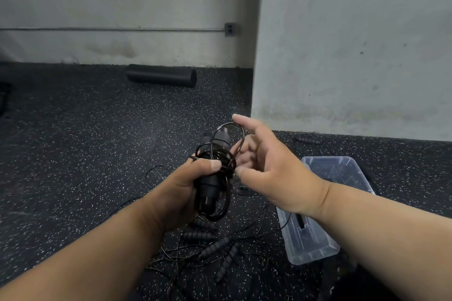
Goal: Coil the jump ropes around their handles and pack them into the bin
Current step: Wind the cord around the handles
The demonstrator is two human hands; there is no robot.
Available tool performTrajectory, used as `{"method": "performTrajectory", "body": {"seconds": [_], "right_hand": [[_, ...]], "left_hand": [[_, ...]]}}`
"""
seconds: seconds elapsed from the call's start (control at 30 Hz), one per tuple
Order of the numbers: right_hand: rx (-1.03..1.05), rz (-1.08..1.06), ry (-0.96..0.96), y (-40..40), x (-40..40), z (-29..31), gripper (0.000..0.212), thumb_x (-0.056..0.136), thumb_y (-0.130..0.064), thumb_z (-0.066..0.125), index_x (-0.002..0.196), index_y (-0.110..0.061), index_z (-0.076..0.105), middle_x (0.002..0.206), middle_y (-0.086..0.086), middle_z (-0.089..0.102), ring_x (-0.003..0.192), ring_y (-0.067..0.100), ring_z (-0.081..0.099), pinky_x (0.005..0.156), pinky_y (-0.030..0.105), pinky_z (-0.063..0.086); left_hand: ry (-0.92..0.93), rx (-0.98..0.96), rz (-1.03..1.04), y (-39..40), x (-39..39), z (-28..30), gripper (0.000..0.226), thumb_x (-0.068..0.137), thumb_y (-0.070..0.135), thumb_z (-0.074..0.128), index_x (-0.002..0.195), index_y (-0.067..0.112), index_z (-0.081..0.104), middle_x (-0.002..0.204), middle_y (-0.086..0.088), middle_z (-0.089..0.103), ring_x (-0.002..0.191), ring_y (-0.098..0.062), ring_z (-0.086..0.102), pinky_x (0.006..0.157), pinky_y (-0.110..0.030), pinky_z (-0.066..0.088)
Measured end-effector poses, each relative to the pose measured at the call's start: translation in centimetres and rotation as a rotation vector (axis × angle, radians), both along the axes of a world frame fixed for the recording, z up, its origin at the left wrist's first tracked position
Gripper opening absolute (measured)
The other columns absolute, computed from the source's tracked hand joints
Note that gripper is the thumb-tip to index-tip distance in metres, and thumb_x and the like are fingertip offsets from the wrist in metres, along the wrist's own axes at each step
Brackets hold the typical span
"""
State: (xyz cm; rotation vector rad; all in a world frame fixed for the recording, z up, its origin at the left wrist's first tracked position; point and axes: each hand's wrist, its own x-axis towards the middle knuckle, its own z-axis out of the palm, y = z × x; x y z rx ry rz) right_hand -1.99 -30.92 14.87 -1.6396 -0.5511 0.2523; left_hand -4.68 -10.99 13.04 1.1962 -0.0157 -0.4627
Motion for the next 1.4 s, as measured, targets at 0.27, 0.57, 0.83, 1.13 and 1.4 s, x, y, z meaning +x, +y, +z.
{"method": "performTrajectory", "body": {"seconds": [0.27, 0.57, 0.83, 1.13, 1.4], "right_hand": [[-0.116, -0.107, -0.044, 0.4, -0.3, 0.4, 0.03, 0.085, -0.005, 0.084, 0.103, -0.027, 0.074, 0.083, -0.004, 0.071, 0.074, 0.009, 0.063, 0.075, 0.021, 0.056], [-0.149, -0.082, -0.087, 0.6, -0.6, 0.7, 0.011, 0.089, -0.004, 0.08, 0.085, -0.013, 0.074, 0.064, -0.013, 0.068, 0.059, -0.003, 0.063, 0.061, 0.013, 0.05], [-0.407, -0.186, -0.246, 1.4, -0.6, -0.1, 0.013, 0.086, -0.019, 0.077, 0.075, -0.021, 0.07, 0.068, -0.005, 0.07, 0.057, 0.011, 0.058, 0.055, 0.028, 0.05], [-0.261, -0.169, 0.257, 2.7, -0.9, -0.4, 0.024, 0.088, -0.011, 0.065, 0.067, -0.019, 0.058, 0.058, -0.004, 0.058, 0.055, 0.014, 0.052, 0.053, 0.029, 0.045], [-0.094, 0.046, 0.728, 3.2, -1.1, -0.2, 0.019, 0.098, -0.006, 0.052, 0.086, -0.012, 0.066, 0.08, 0.009, 0.07, 0.076, 0.022, 0.067, 0.082, 0.044, 0.062]], "left_hand": [[0.007, -0.07, 0.0, 0.0, -0.1, 0.3, 0.055, 0.082, 0.015, 0.063, 0.133, -0.004, 0.059, 0.109, -0.017, 0.078, 0.085, -0.019, 0.078, 0.067, -0.025, 0.061], [0.062, -0.003, 0.177, 0.4, -0.1, -0.1, 0.09, 0.076, 0.029, 0.082, 0.152, 0.008, 0.039, 0.142, -0.033, 0.058, 0.125, -0.047, 0.06, 0.103, -0.058, 0.049], [-0.093, 0.251, 0.225, -0.5, -0.4, -0.3, 0.047, 0.1, 0.013, 0.064, 0.138, 0.038, 0.051, 0.125, -0.004, 0.072, 0.099, -0.014, 0.073, 0.078, -0.029, 0.061], [-0.034, 0.332, 0.375, -1.4, -0.8, 0.1, 0.035, 0.11, 0.009, 0.041, 0.121, 0.028, 0.068, 0.091, -0.012, 0.072, 0.071, -0.02, 0.066, 0.061, -0.036, 0.057], [-0.036, 0.325, 0.53, -0.6, -0.8, 0.3, 0.031, 0.107, 0.005, 0.043, 0.119, 0.025, 0.064, 0.096, -0.008, 0.078, 0.093, -0.026, 0.073, 0.082, -0.047, 0.061]]}}
